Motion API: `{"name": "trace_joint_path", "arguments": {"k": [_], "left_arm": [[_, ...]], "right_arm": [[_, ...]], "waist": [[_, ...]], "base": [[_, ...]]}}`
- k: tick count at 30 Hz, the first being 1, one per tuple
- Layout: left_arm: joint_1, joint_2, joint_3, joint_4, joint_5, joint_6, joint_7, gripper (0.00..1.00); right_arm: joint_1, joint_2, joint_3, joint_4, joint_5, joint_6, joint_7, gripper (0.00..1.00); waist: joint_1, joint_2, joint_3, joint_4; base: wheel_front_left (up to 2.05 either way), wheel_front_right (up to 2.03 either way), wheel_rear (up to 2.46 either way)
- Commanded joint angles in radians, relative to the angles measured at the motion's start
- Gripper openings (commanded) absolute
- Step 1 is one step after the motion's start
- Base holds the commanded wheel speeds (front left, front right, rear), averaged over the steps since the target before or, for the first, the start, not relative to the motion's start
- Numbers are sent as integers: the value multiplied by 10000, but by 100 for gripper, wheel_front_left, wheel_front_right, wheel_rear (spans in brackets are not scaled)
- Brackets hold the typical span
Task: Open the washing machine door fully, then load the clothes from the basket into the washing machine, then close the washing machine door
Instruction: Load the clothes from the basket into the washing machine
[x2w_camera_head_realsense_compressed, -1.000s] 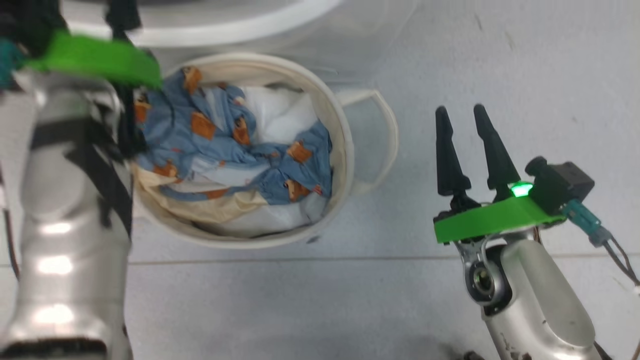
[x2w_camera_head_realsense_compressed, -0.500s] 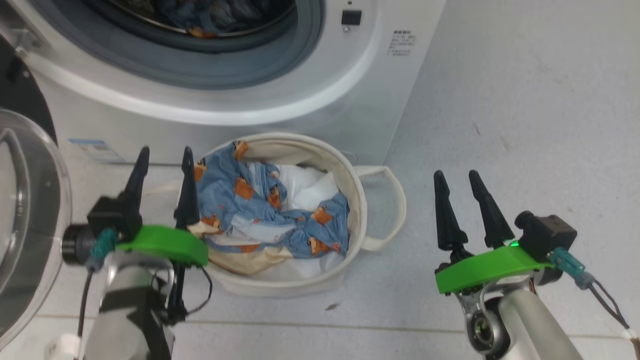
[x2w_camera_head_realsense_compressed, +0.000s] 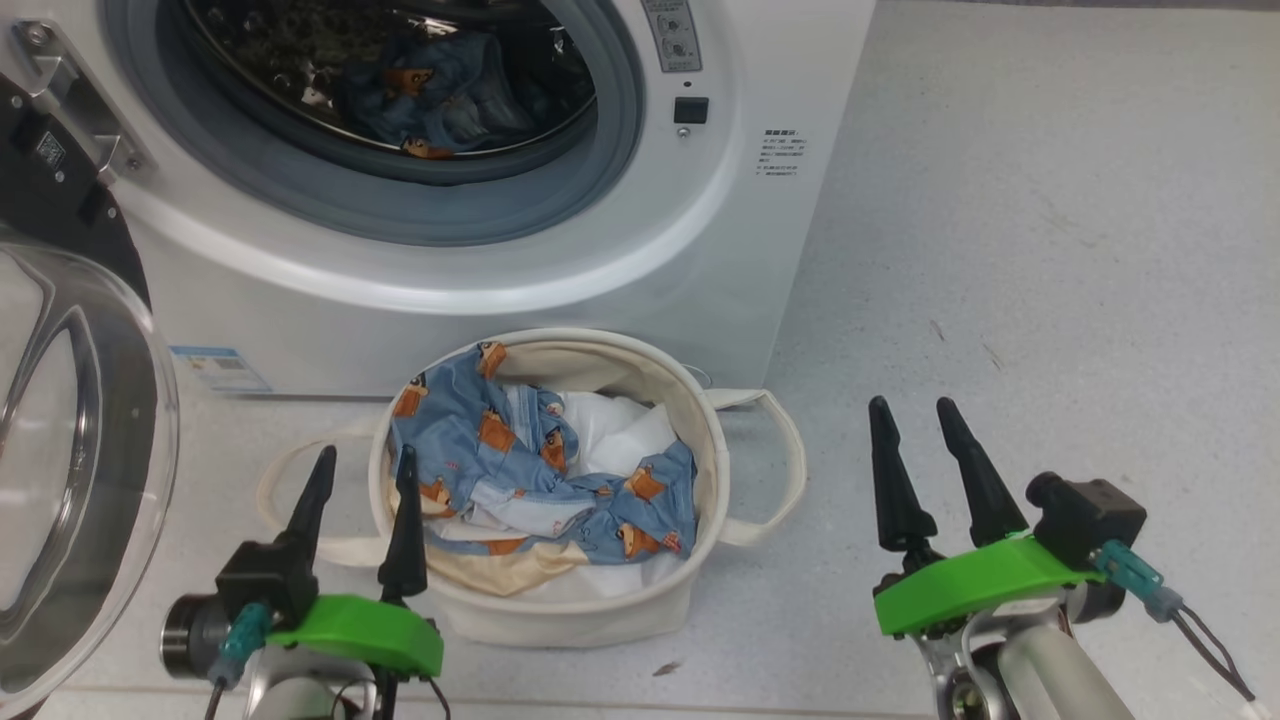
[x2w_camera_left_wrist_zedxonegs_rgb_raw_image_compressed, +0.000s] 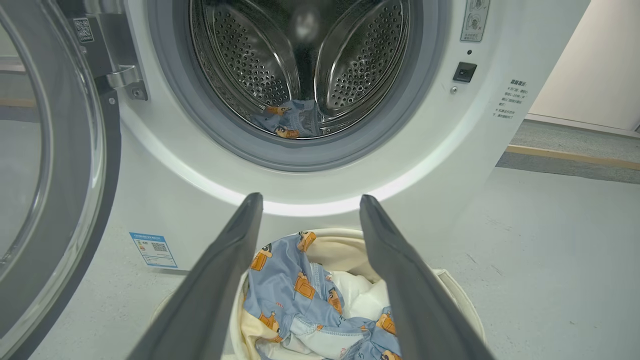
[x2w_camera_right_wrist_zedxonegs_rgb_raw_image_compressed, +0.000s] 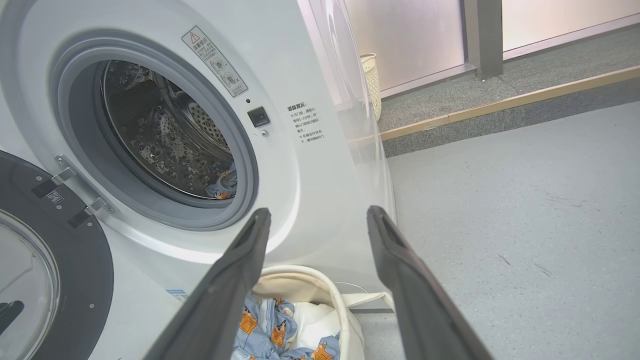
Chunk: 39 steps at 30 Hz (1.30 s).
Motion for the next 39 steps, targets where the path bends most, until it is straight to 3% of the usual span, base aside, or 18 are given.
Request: {"name": "trace_joint_path", "arguments": {"k": [1, 18, 39], "left_arm": [[-164, 91, 191, -461, 50, 106, -47, 100], [142, 88, -225, -928, -98, 355, -47, 100], [103, 88, -763, -1006, 91, 192, -47, 100]], "right_arm": [[-92, 53, 221, -352, 56, 2, -122, 100], [-56, 53, 244, -311, 43, 2, -122, 100], [-31, 53, 105, -320, -98, 2, -122, 100]], "waist": [[2, -1, 34, -7], [2, -1, -164, -26], [2, -1, -9, -104]], "base": [[0, 0, 0], [0, 0, 0], [0, 0, 0]]}}
